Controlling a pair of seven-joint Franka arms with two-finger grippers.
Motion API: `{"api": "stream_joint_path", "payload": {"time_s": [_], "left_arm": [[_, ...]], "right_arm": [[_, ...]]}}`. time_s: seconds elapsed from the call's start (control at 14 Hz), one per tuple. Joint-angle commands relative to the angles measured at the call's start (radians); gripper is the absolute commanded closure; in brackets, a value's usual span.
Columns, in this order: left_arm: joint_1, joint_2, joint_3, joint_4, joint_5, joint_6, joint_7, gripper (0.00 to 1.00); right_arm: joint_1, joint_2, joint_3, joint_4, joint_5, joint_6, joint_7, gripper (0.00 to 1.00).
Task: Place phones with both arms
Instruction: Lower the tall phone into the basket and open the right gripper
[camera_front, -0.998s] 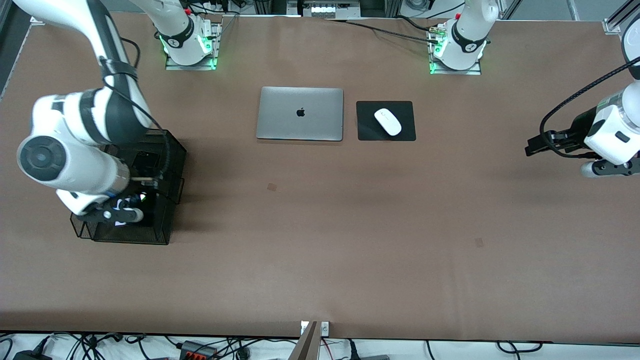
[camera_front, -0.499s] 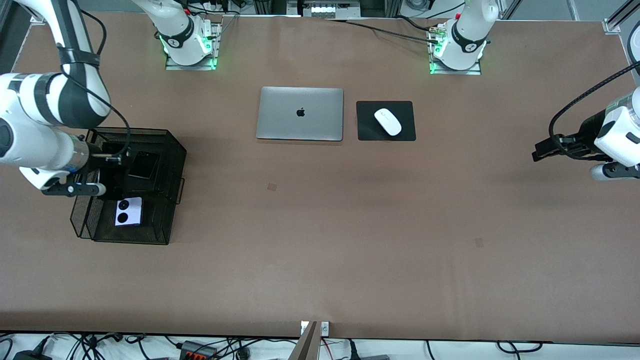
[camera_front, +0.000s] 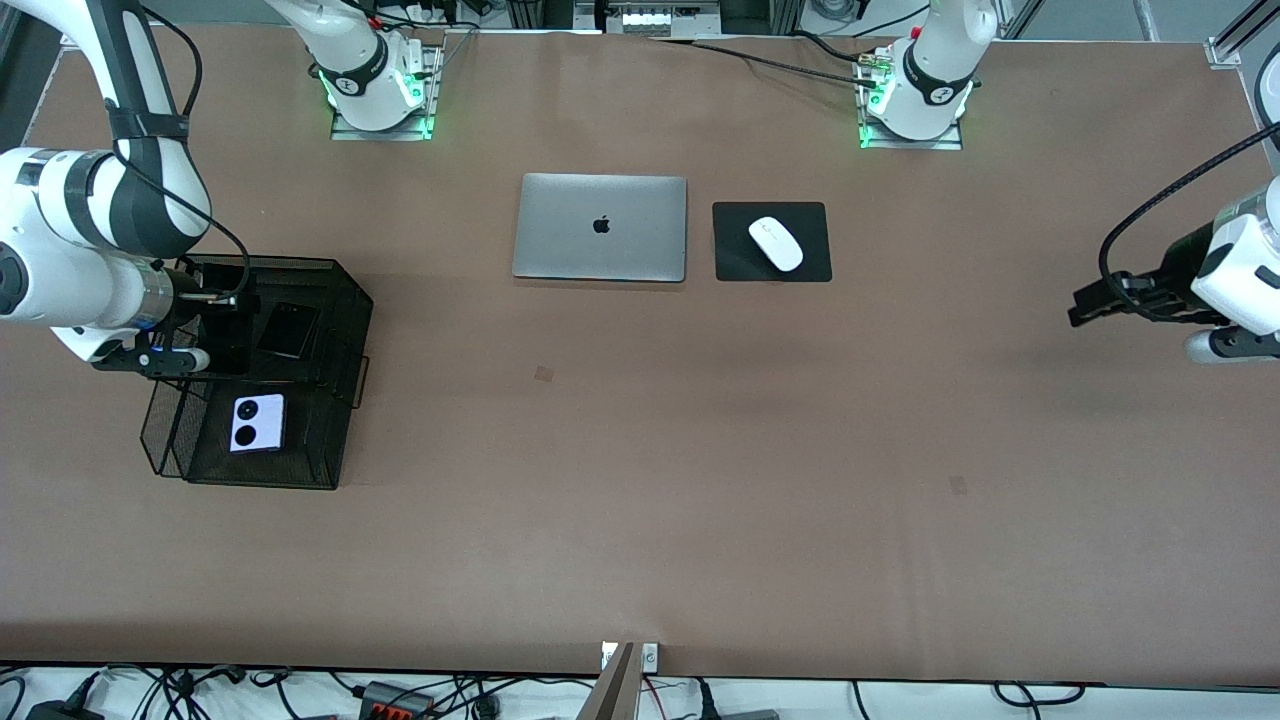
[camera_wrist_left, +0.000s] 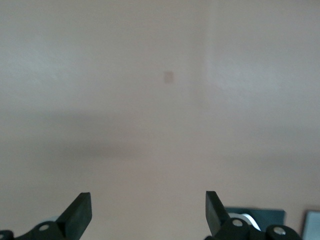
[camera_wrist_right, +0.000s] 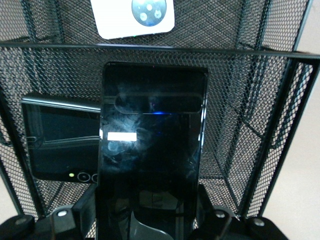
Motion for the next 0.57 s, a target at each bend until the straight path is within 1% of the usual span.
{"api": "stream_joint_path", "payload": {"time_s": [0.0,0.07,0.21,0.36,0.43,0.5], "left_arm": [[0.009,0.002,-0.001,-0.03,0.061,0.054,0.002,0.0],[0.009,-0.003,-0.001,-0.042,0.063,0.056,-0.001,0.0],[0.008,-0.004,0.008,-0.042,0.06,0.056,0.0,0.0],[-0.002,-0.006,0.007,-0.031,0.058,0.054,-0.003,0.0],[-0.002,-0.006,0.007,-0.028,0.055,0.054,-0.007,0.0],[-0.003,-0.004,0.007,-0.027,0.051,0.054,-0.013,0.0]], "right_arm": [[-0.023,-0.026,0.015,-0.021,-0.017,0.007,-0.016,0.64],[-0.032,-0.026,0.015,-0.021,-0.018,0.01,-0.016,0.64],[-0.049,-0.011,0.015,-0.021,-0.043,0.034,-0.024,0.63],[-0.064,-0.005,0.015,-0.023,-0.044,0.057,-0.025,0.63],[-0.064,0.001,0.015,-0.023,-0.044,0.059,-0.024,0.56],[-0.066,0.009,0.015,-0.021,-0.043,0.06,-0.021,0.38]]}}
